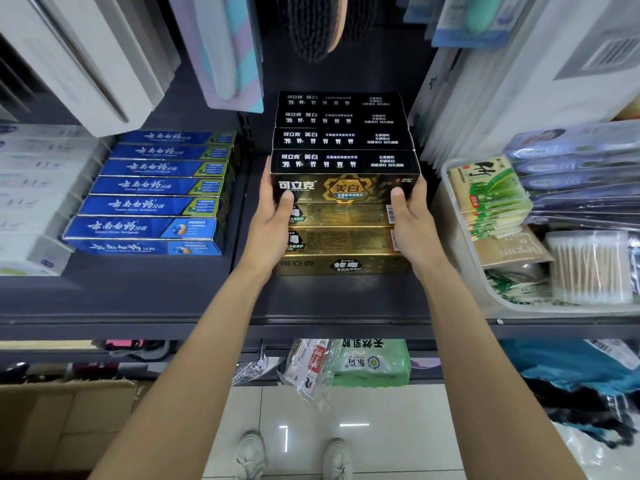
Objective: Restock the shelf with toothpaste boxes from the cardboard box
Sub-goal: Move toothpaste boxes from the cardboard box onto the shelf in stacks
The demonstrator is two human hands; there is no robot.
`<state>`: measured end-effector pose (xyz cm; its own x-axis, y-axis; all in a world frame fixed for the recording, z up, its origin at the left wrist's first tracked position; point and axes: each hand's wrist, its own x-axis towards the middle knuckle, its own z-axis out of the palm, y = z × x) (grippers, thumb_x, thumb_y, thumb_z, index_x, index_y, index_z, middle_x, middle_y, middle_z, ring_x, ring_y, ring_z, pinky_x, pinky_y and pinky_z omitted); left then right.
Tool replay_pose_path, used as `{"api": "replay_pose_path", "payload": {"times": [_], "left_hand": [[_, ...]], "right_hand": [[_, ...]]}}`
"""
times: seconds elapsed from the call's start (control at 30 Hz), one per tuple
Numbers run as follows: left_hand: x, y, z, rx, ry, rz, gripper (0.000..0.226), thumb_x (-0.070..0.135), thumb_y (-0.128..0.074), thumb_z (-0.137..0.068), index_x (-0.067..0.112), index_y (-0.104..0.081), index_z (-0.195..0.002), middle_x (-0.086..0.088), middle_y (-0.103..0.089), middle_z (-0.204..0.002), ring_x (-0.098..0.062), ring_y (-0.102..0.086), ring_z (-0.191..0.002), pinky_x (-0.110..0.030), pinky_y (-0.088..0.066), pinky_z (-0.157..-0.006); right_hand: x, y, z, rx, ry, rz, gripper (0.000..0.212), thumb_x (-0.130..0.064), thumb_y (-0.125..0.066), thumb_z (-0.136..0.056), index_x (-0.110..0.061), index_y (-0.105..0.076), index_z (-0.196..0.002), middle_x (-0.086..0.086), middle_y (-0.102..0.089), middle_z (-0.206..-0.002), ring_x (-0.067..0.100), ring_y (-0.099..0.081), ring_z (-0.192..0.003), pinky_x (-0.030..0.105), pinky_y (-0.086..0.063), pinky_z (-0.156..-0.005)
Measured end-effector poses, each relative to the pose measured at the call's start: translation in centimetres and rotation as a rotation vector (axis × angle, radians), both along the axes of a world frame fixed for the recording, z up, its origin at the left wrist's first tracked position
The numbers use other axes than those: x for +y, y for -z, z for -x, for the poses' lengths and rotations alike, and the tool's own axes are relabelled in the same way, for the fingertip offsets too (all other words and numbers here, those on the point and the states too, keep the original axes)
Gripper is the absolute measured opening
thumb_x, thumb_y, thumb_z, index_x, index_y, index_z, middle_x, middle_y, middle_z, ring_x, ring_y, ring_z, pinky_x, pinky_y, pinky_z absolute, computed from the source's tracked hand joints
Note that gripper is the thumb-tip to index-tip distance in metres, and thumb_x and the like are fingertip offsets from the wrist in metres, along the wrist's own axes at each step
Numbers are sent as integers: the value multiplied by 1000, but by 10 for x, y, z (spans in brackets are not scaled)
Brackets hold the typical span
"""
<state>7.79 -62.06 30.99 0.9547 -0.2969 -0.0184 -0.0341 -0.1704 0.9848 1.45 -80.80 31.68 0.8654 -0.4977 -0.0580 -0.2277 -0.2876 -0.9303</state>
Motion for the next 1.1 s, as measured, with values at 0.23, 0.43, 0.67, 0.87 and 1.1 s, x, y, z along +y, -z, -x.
{"api": "replay_pose_path", "payload": {"times": [0.23, 0.43, 0.67, 0.87, 1.1], "left_hand": [[-2, 0, -1, -31, -69, -37, 52, 23, -35, -102, 34, -16, -150, 25, -39, -138, 11, -35, -122, -3, -27, -94], [3, -7, 4, 85, -93, 60, 55, 24, -43, -99, 33, -21, -149, 12, -38, -149, -4, -36, -134, -32, -27, -114], [21, -12, 48, 229, -117, 31, 63, 25, -55, -94, 29, -24, -149, 18, -35, -144, 1, -32, -133, -14, -25, -98], [12, -7, 48, 217, -23, -67, 79, 14, -57, -93, 26, -6, -152, 15, -18, -155, 4, -16, -134, -18, -15, -104], [13, -5, 42, 240, -5, -1, 84, 7, -58, -90, 28, -5, -151, 14, -12, -157, -2, -12, -141, -29, -12, -116]], "right_hand": [[5, -4, 0, 10, 1, 7, 47, -32, -27, -103, -29, -16, -149, -15, -49, -112, 0, -48, -85, 19, -34, -78], [5, -6, 7, 8, 47, -30, 48, -32, -35, -101, -28, -23, -147, -17, -55, -114, -9, -52, -91, 4, -37, -75], [15, -2, 47, 43, -8, 69, 70, -30, -56, -94, -18, -17, -150, -3, -45, -142, 3, -40, -125, 9, -28, -97], [18, 2, 47, 49, -61, 153, 61, -22, -50, -97, -12, -19, -150, -3, -45, -140, 3, -39, -123, 2, -23, -90], [23, 2, 45, 81, -15, 195, 59, -22, -48, -98, -13, -21, -150, 4, -48, -142, 15, -48, -122, 14, -29, -96]]}}
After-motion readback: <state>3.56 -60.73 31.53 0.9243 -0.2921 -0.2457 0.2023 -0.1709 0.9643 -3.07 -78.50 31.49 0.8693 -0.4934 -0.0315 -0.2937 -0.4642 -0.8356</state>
